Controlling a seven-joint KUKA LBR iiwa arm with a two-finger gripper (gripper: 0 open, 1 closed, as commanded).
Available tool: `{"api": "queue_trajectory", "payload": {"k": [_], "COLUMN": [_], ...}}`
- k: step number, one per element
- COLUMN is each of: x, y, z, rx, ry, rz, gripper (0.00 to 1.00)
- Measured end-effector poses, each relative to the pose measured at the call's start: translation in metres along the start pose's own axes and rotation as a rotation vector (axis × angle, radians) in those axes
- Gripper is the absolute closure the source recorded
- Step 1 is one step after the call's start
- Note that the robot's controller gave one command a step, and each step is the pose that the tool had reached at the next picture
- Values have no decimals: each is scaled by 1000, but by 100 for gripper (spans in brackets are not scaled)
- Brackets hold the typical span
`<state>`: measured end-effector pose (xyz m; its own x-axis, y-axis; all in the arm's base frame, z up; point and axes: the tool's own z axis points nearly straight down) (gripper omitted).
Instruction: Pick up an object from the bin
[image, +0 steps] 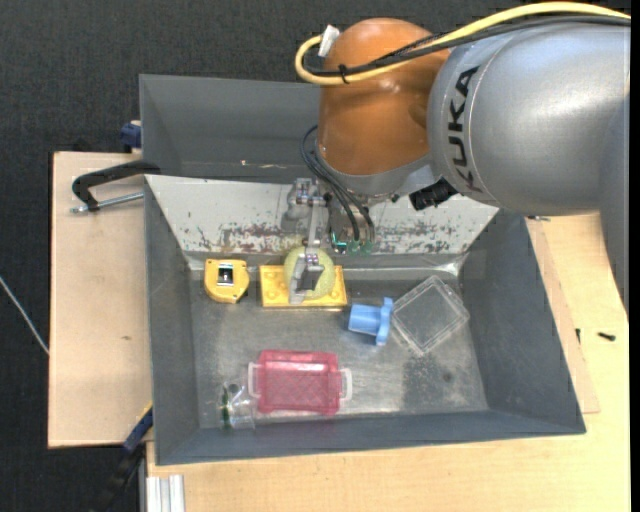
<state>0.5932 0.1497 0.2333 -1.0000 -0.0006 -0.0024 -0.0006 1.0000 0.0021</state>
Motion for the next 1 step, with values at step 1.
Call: {"api": "queue_trajectory", "payload": {"k": [1], "x": [12], "y": [1], "z": [57], "rx": [-1], "ry": [-4], "rz": [36], "gripper": [0]}}
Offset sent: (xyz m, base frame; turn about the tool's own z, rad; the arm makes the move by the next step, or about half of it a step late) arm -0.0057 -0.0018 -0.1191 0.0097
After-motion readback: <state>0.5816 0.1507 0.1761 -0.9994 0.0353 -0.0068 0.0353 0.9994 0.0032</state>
